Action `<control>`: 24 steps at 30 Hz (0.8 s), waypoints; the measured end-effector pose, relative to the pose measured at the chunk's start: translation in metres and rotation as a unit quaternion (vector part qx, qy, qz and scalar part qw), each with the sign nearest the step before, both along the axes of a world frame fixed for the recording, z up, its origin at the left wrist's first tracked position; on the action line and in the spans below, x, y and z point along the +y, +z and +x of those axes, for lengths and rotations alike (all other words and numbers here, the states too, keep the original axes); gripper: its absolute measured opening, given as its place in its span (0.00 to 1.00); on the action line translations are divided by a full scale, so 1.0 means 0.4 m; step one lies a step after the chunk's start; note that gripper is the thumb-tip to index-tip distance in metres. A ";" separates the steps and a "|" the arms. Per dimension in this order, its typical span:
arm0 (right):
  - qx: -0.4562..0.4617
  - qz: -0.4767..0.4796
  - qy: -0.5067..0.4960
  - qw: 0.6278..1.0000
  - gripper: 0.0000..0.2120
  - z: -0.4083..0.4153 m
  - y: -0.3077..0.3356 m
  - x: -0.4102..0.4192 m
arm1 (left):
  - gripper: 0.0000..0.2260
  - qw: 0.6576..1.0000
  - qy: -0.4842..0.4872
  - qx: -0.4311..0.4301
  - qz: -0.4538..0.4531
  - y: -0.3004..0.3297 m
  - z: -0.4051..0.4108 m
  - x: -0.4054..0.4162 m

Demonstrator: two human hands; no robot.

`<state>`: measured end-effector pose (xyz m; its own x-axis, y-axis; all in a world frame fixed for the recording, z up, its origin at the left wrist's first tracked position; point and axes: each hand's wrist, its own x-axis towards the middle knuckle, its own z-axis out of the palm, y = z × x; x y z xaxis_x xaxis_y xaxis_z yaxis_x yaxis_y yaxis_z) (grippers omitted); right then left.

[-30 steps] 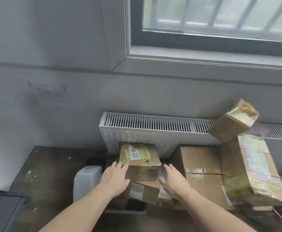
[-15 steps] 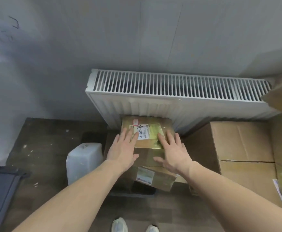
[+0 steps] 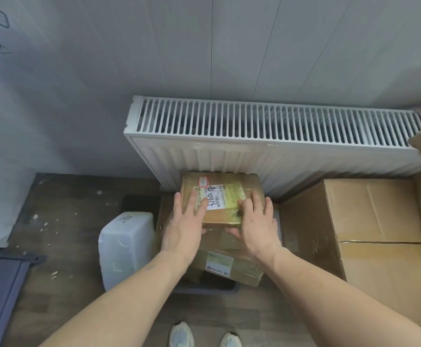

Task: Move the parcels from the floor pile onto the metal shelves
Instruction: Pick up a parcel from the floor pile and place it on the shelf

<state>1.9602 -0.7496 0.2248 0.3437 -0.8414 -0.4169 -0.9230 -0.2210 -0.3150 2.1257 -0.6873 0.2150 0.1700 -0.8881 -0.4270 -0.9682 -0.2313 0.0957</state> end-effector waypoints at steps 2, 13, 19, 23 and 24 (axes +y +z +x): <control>-0.009 -0.007 -0.003 1.000 0.30 -0.002 0.002 -0.003 | 0.34 1.000 0.003 0.022 -0.002 0.016 0.002 0.001; -0.072 -0.182 0.135 0.971 0.23 -0.166 0.201 -0.001 | 0.60 0.980 -0.196 0.017 -0.017 0.275 0.184 0.068; -0.108 -0.249 0.259 0.927 0.18 -0.194 0.419 -0.012 | 0.66 0.980 -0.191 0.001 -0.053 0.517 0.227 0.027; -0.124 -0.278 0.330 0.894 0.22 -0.163 0.602 -0.030 | 0.61 0.977 -0.167 0.123 -0.050 0.689 0.216 0.031; -0.123 -0.283 0.340 0.888 0.23 -0.154 0.649 -0.037 | 0.58 0.977 -0.154 0.136 -0.064 0.729 0.218 0.049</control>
